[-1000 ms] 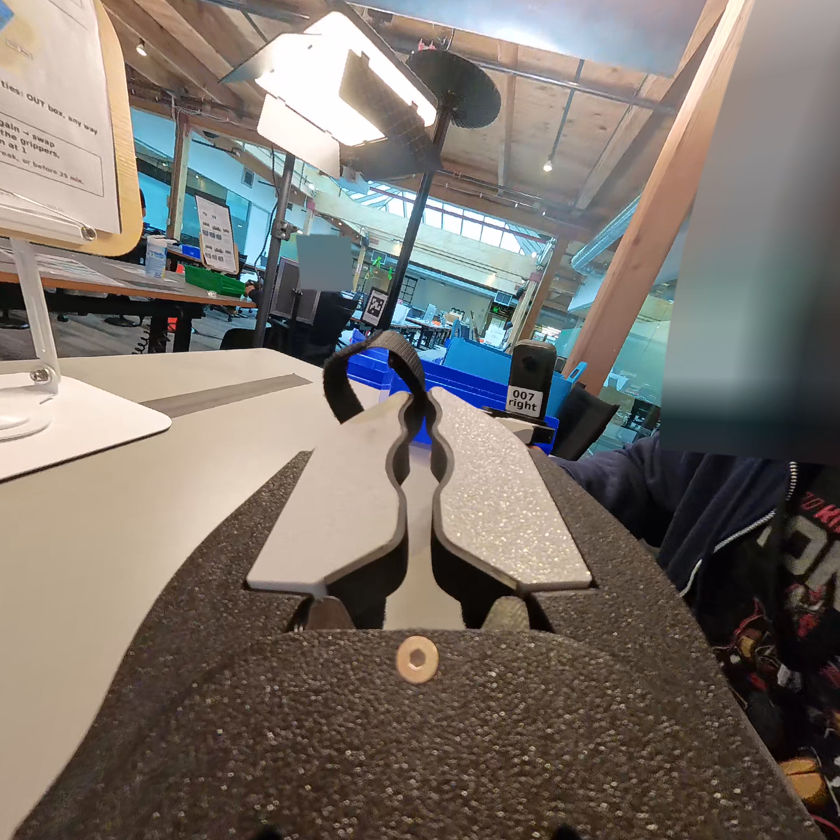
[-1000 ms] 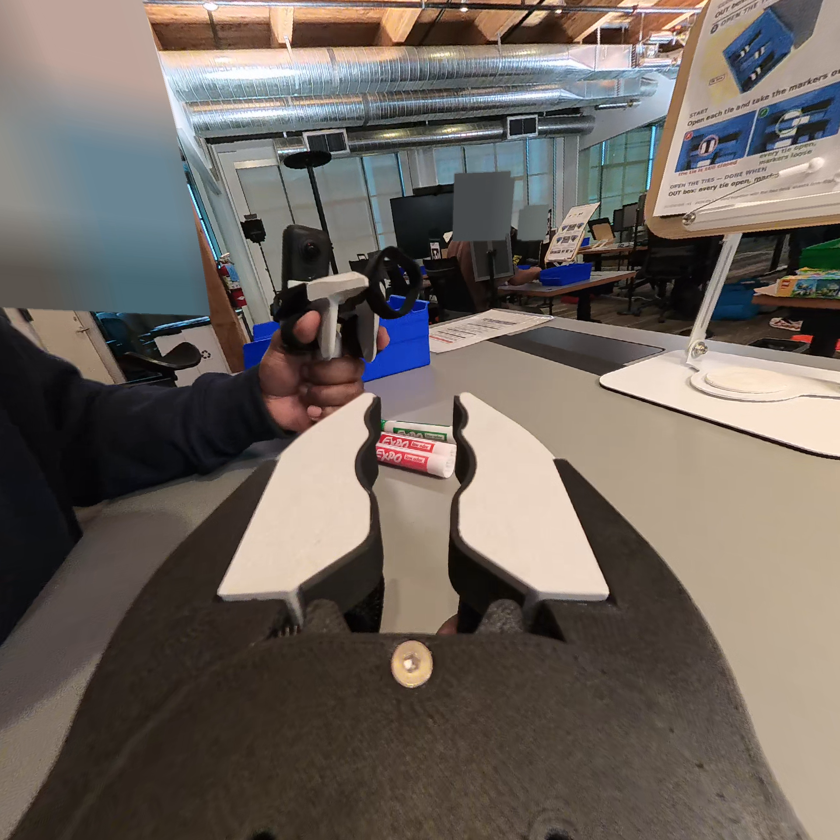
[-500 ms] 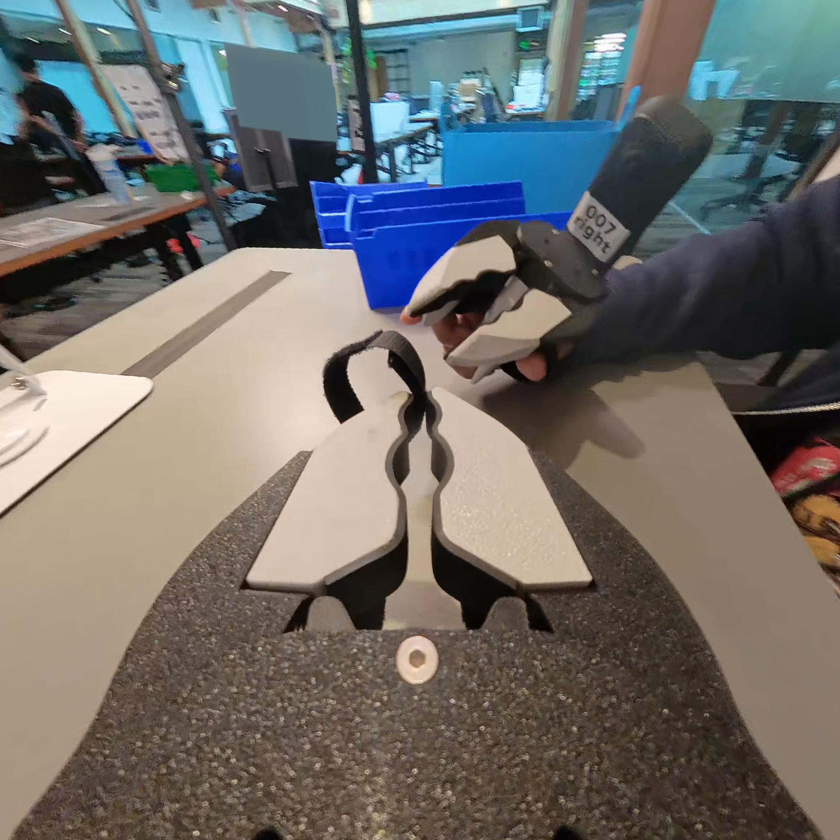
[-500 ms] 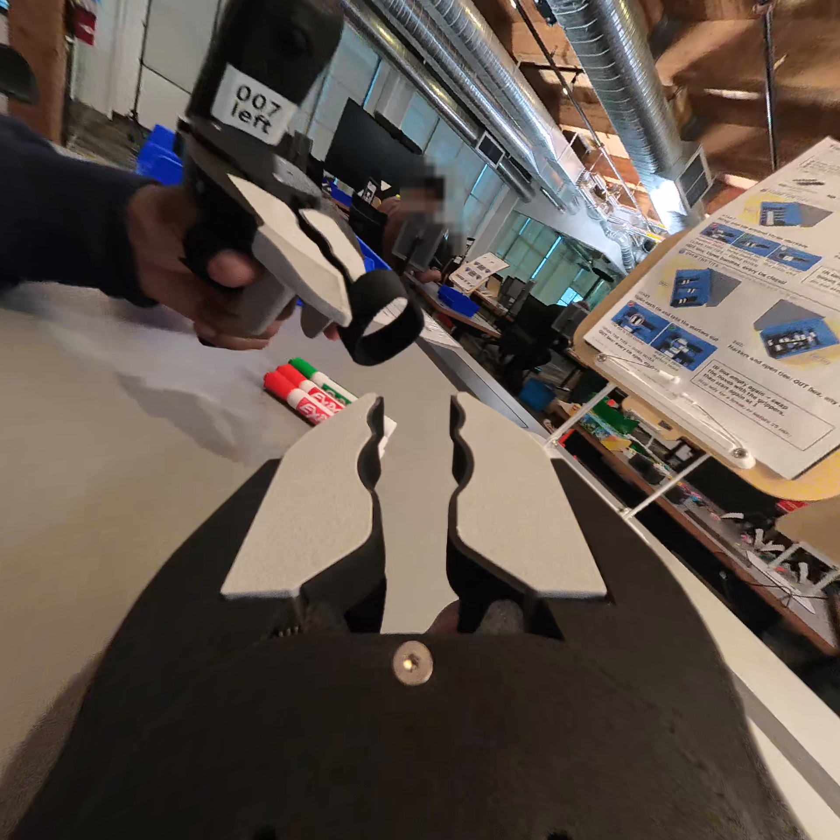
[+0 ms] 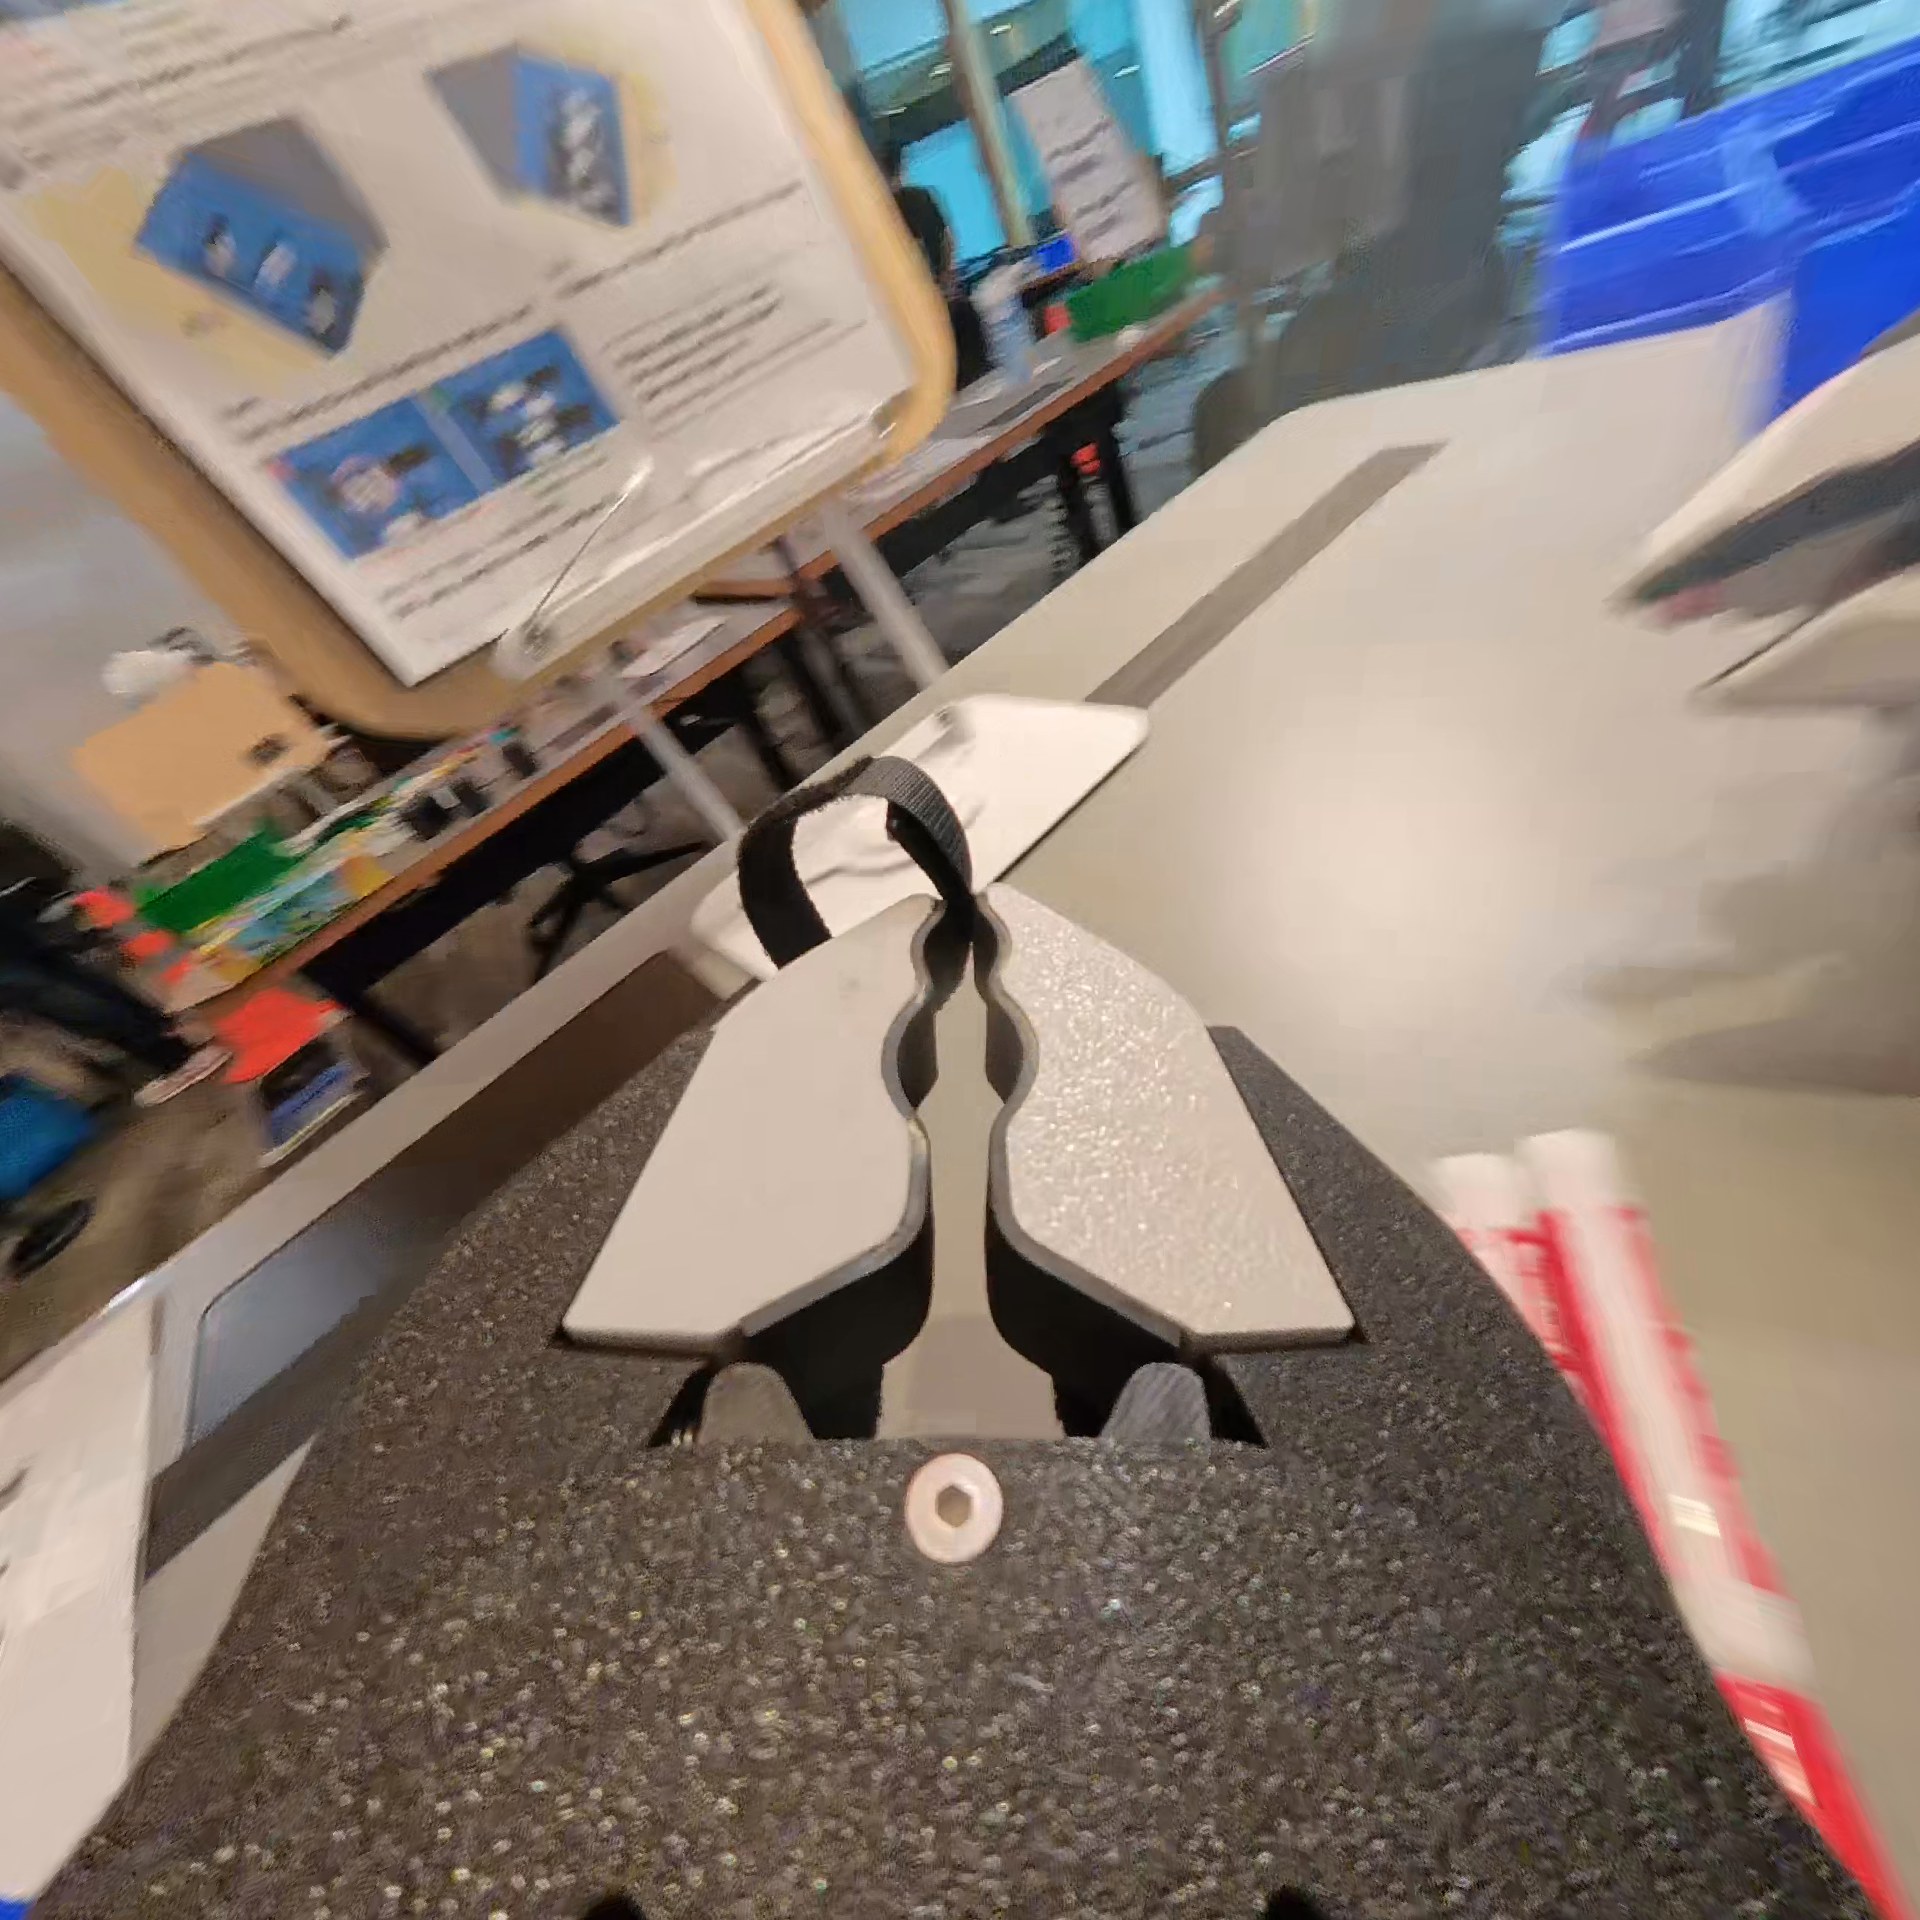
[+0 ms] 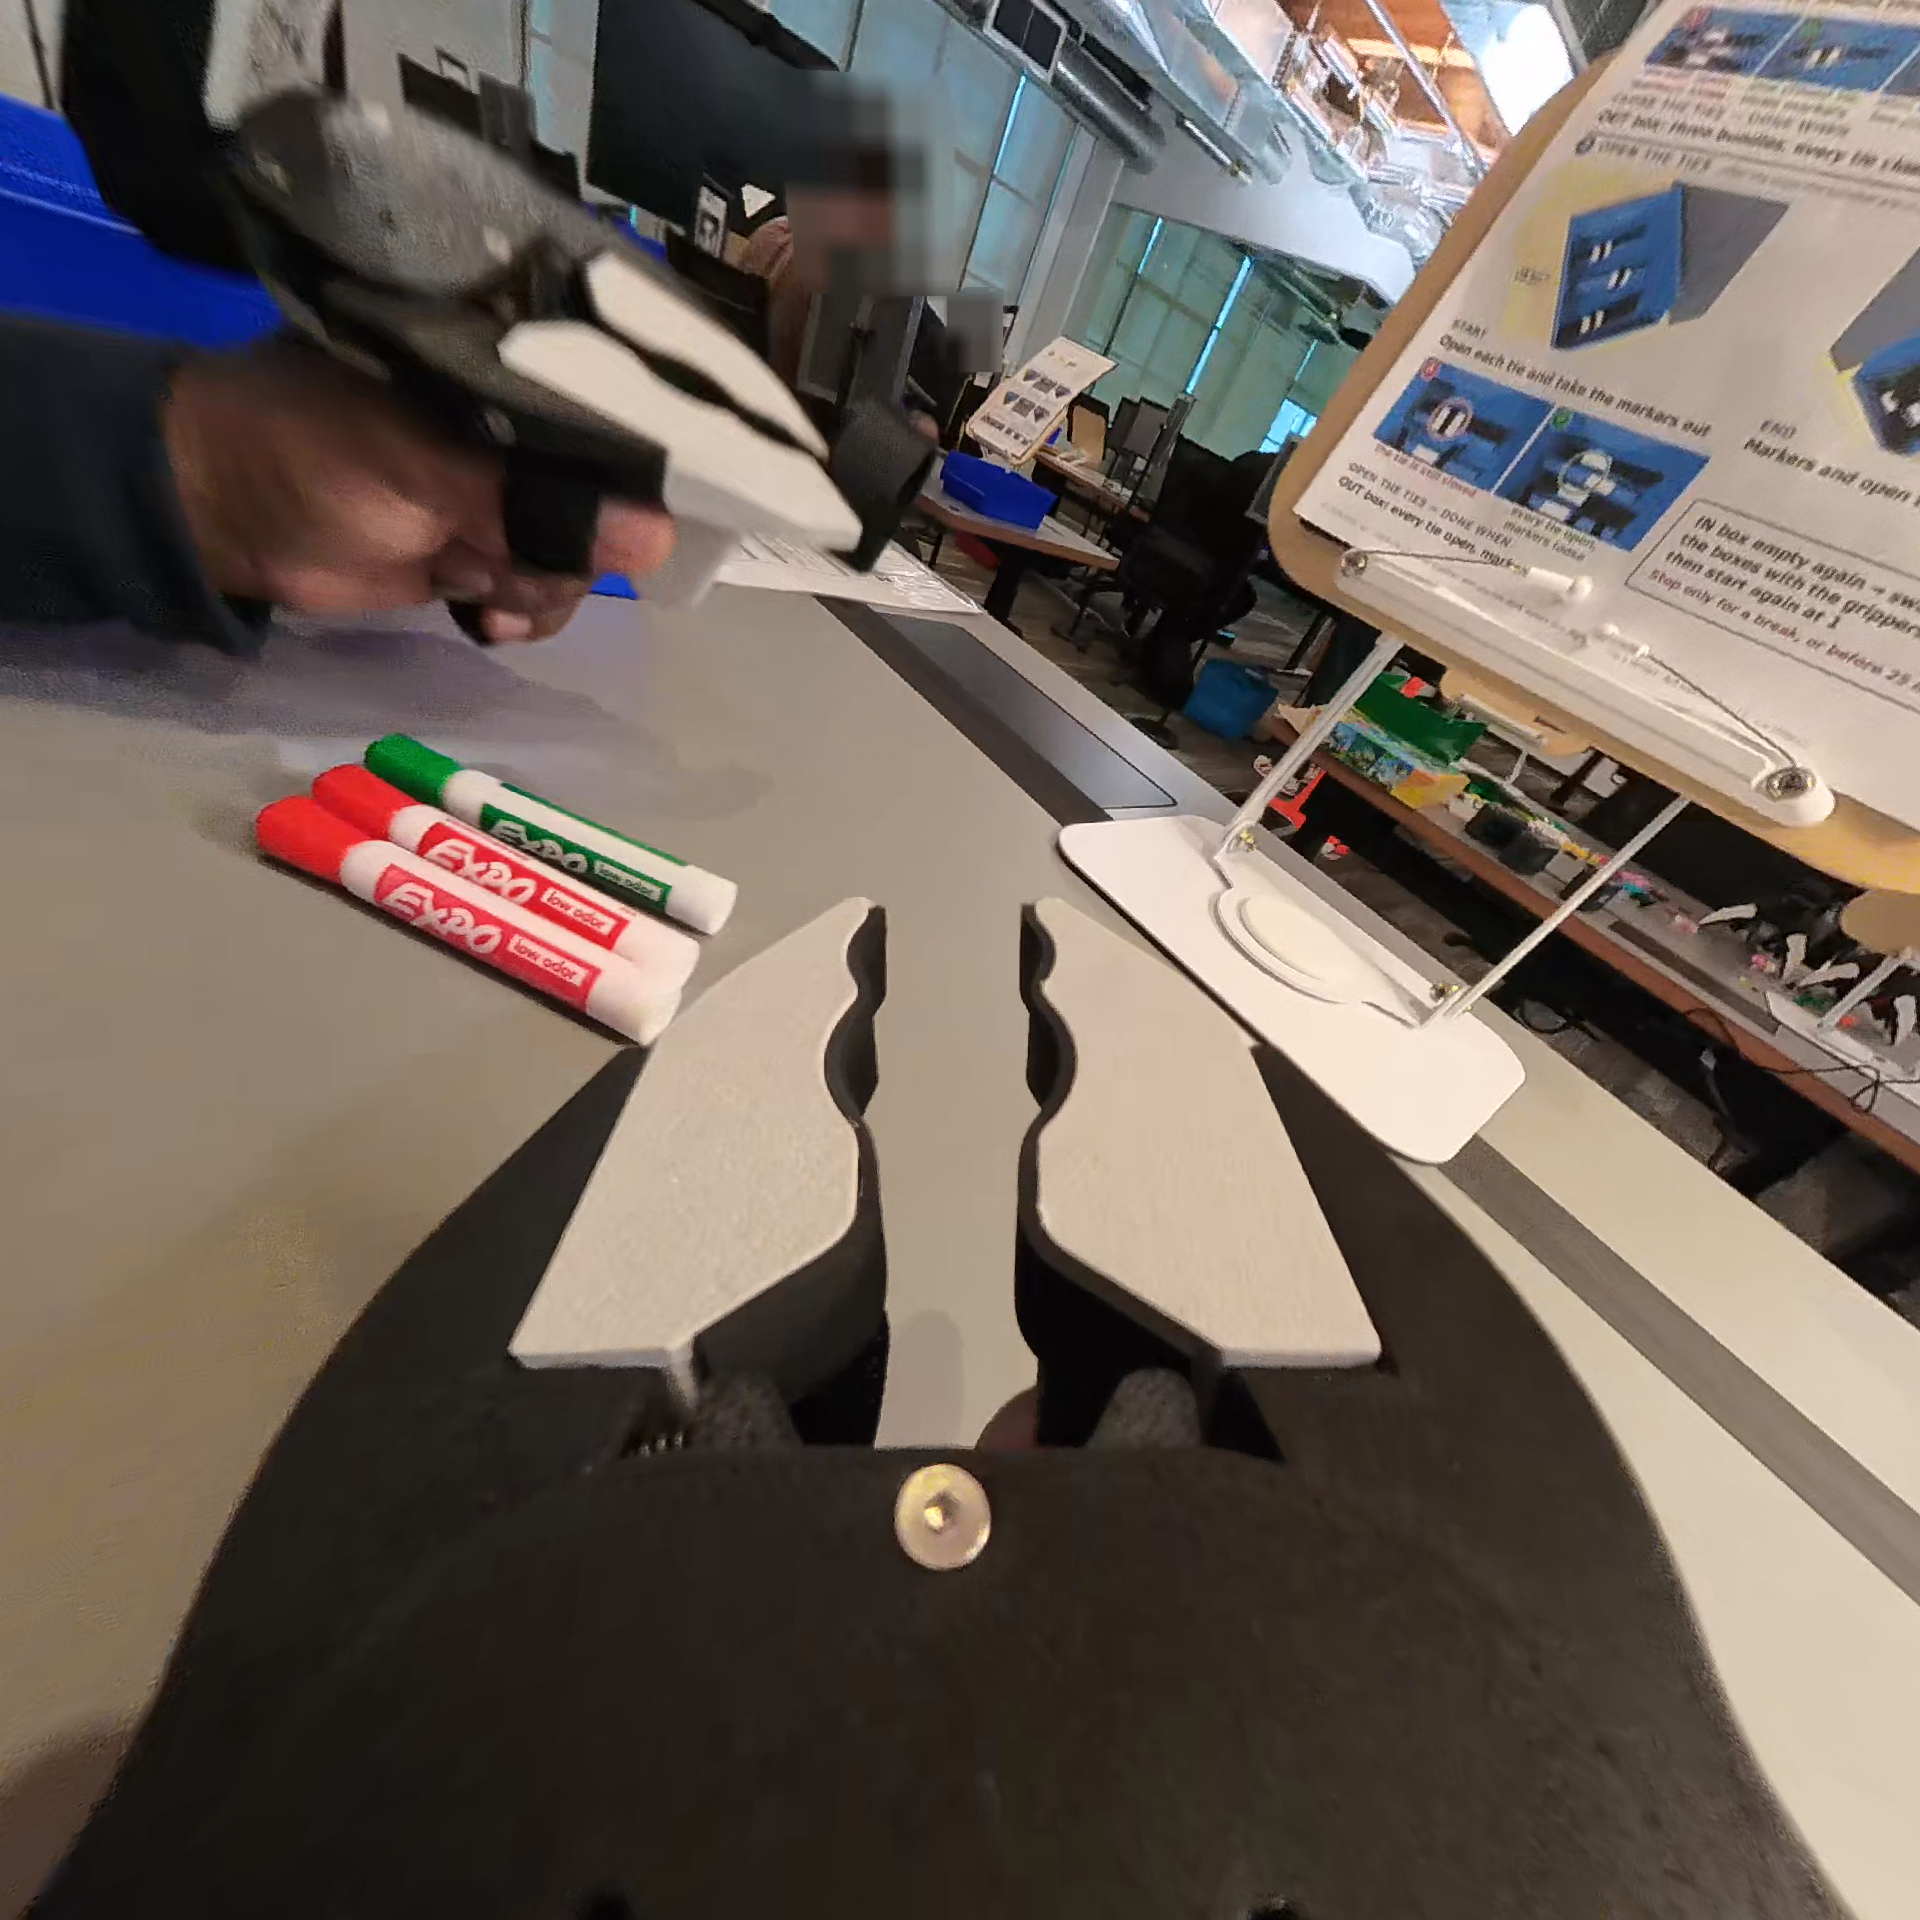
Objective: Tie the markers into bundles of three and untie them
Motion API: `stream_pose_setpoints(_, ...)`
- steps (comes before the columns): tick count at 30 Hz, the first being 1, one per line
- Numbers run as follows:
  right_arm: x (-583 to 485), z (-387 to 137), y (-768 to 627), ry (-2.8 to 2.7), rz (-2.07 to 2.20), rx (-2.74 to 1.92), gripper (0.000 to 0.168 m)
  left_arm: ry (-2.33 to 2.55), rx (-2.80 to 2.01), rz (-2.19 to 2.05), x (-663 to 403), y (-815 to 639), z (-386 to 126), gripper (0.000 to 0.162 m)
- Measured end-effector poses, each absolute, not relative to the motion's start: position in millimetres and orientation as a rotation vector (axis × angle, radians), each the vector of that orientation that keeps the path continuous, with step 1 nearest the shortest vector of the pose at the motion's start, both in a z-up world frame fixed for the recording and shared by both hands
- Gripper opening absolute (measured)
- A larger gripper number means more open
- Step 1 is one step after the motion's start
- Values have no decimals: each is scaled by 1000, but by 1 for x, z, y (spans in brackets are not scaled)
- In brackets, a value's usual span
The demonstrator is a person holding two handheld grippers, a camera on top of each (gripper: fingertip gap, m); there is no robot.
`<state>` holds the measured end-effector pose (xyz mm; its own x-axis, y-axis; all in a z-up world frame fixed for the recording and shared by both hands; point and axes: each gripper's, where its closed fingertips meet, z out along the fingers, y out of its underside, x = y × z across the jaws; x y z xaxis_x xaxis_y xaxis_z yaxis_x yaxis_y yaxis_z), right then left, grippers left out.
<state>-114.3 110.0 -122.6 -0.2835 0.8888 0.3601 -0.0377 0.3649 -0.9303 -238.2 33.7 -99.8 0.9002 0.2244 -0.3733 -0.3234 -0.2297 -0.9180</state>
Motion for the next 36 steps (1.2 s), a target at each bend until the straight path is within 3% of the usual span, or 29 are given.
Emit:
stream_pose_setpoints(4, -94, -124, 108, -1570, 1047, -721, 21, -26, -1749, 514, -259, 26, -132, 3)
stream_pose_setpoints(14, -76, -128, 83, -1606, 966, -630, 21, 145, -1733, 533, -209, 8, -109, 3)
stream_pose_setpoints(25, -27, -90, 26, -1809, 1174, -332, 30, 852, -1967, 28, -36, -11, -123, 3)
stream_pose_setpoints(29, -13, -71, -1, -1956, 1286, -229, 33, 1060, -2147, 61, -33, -23, -147, 3)
stream_pose_setpoints(36, -14, -105, -18, -2299, 1028, -77, 34, 1274, -2320, 112, -33, -26, -154, 3)
